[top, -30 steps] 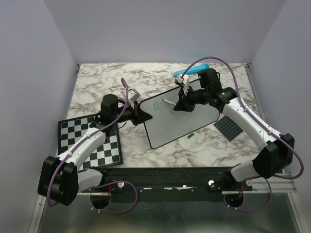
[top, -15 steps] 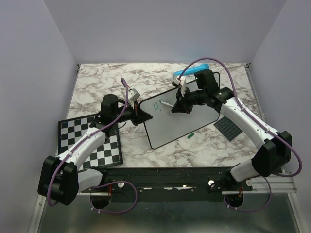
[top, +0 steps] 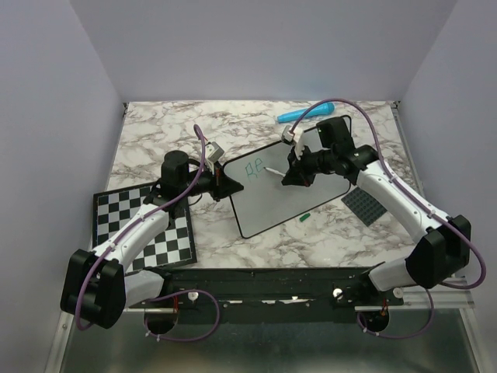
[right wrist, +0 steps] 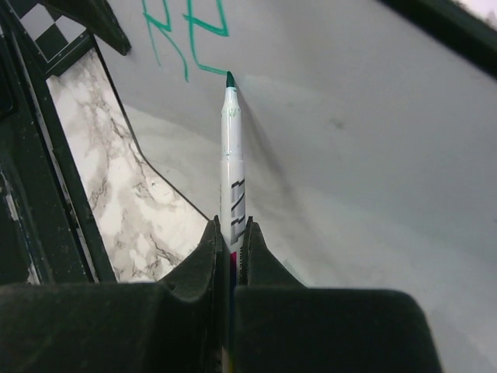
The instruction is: Write a sentence on the whiteboard
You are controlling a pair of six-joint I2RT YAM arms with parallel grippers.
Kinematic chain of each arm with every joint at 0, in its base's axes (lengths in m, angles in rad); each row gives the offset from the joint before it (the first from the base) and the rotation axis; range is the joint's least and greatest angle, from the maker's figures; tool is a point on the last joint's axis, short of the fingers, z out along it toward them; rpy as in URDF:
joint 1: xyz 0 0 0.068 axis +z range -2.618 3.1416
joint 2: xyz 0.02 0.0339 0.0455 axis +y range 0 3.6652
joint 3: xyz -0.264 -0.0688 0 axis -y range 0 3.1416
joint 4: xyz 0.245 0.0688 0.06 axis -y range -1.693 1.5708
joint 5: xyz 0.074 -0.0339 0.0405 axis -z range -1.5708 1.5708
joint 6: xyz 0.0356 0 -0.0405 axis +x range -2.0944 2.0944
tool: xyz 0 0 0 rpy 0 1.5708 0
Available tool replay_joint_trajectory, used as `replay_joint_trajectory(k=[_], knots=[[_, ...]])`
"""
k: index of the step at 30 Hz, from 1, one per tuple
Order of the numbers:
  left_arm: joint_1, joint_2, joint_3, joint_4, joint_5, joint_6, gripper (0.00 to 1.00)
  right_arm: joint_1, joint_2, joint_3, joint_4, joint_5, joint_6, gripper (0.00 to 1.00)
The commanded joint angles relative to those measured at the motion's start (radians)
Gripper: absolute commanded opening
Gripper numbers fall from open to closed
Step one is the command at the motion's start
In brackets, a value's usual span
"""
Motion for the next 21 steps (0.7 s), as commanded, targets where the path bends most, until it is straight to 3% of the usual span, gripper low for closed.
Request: replay_joint_trajectory(k=[1, 5, 12, 21], knots=[[-0.007, 0.035, -0.021, -0.160, -0.103, 0.134, 0.00, -0.041, -0.045, 0.051, -0.009, 0.008, -0.001, 0.00], [-0.007, 0.035, -0.021, -0.160, -0.101, 0.134, 0.00, -0.041, -0.071, 0.071, -0.043, -0.090, -0.017, 0.00], [-0.007, 0.030, -0.018, -0.168, -0.106, 0.143, 0.00, -0.041, -0.085, 0.040, -0.023, -0.131, -0.027, 0.01], [-0.007, 0.038, -0.017, -0.171, -0.109, 0.148, 0.00, -0.041, -0.123, -0.001, -0.004, -0.081, -0.083, 0.00]])
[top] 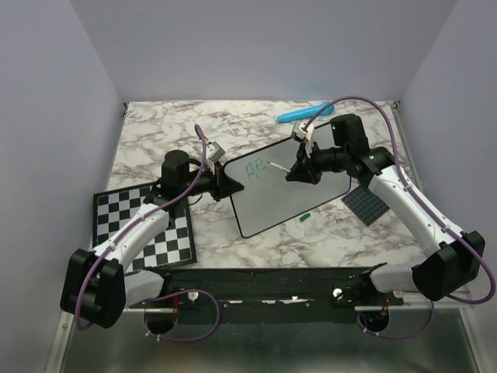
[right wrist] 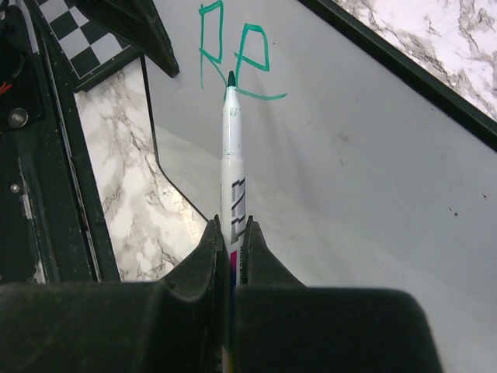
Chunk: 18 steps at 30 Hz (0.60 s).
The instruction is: Write a sentence on the whiteboard
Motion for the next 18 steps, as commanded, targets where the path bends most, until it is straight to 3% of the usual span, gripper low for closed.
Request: replay_joint_trajectory(k=[1, 18], knots=[[-0.005, 0.034, -0.024, -0.167, -0.113, 0.134, 0.00, 0.003, -0.034, -0.015, 0.006, 0.019, -0.041, 0.00], [-0.008, 0.029, -0.019, -0.178, -0.122, 0.149, 0.00, 0.003, -0.008, -0.016, -0.013, 0.001, -0.096, 0.01]])
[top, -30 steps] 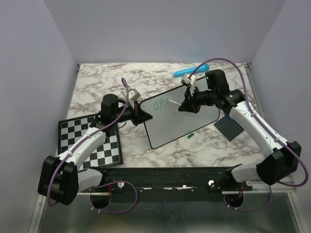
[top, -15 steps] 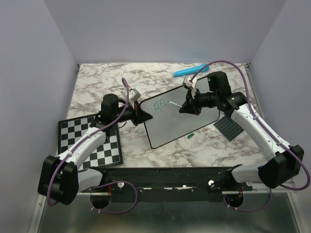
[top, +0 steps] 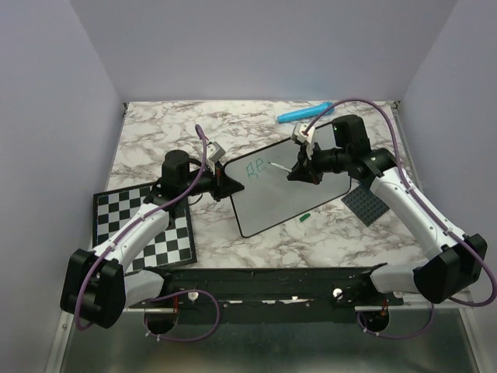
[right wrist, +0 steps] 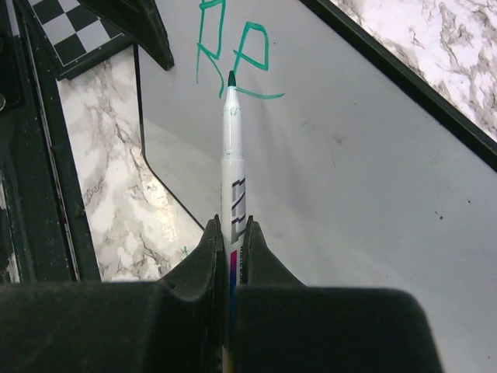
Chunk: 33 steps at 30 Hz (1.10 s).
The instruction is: Write a sentence on the whiteboard
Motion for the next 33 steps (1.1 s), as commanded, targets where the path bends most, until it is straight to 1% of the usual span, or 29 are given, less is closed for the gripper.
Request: replay_joint_trajectory(k=[1, 7, 33], knots=[[-0.006, 0.028, -0.024, -0.173, -0.123, 0.142, 0.00, 0.003, 0.022, -0.005, -0.010, -0.011, -0.021, 0.01], [-0.009, 0.028, -0.021, -0.173, -0.126, 0.145, 0.00, 0.003, -0.009, -0.033, -0.001, 0.000, -0.039, 0.01], [-0.013, 0.019, -0.024, -0.173, -0.135, 0.146, 0.00, 0.002, -0.006, -0.043, 0.002, 0.017, -0.056, 0.01]])
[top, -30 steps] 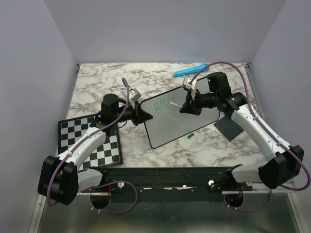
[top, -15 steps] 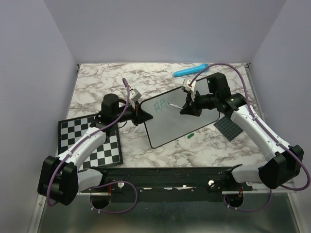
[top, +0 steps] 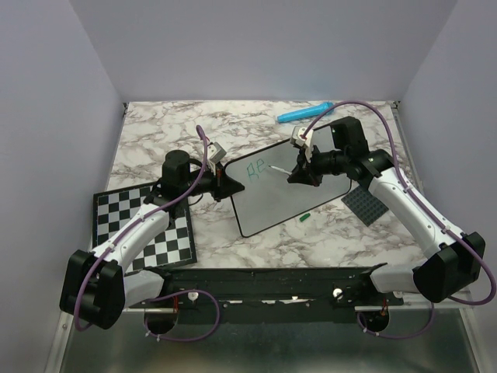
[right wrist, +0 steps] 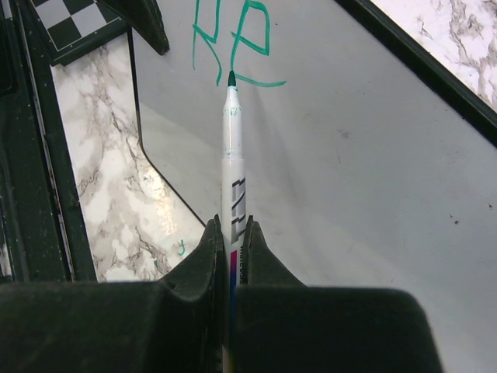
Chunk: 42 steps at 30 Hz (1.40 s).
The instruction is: Write a sentence on the whiteboard
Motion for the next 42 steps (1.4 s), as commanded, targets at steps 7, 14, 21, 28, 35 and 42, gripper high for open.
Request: replay_joint_trajectory(k=[7, 14, 21, 28, 35, 42], knots=[[-0.006, 0.025, -0.026, -0.166, -0.132, 0.132, 0.00, -0.006, -0.007, -0.023, 0.001, 0.015, -0.043, 0.01], [-0.007, 0.026, -0.025, -0.166, -0.132, 0.132, 0.00, -0.006, 0.005, -0.015, 0.009, 0.001, -0.040, 0.01], [-0.007, 0.026, -0.023, -0.166, -0.135, 0.132, 0.00, -0.006, 0.015, -0.015, 0.026, 0.017, -0.020, 0.01], [-0.009, 0.025, -0.023, -0.166, -0.135, 0.132, 0.00, -0.006, 0.027, -0.009, 0.041, 0.018, 0.012, 0.00], [-0.011, 0.022, -0.023, -0.166, -0.133, 0.132, 0.00, -0.006, 0.045, 0.005, 0.064, 0.064, 0.057, 0.00], [-0.011, 0.023, -0.022, -0.166, -0.132, 0.134, 0.00, -0.006, 0.033, -0.007, 0.077, 0.084, 0.066, 0.00]])
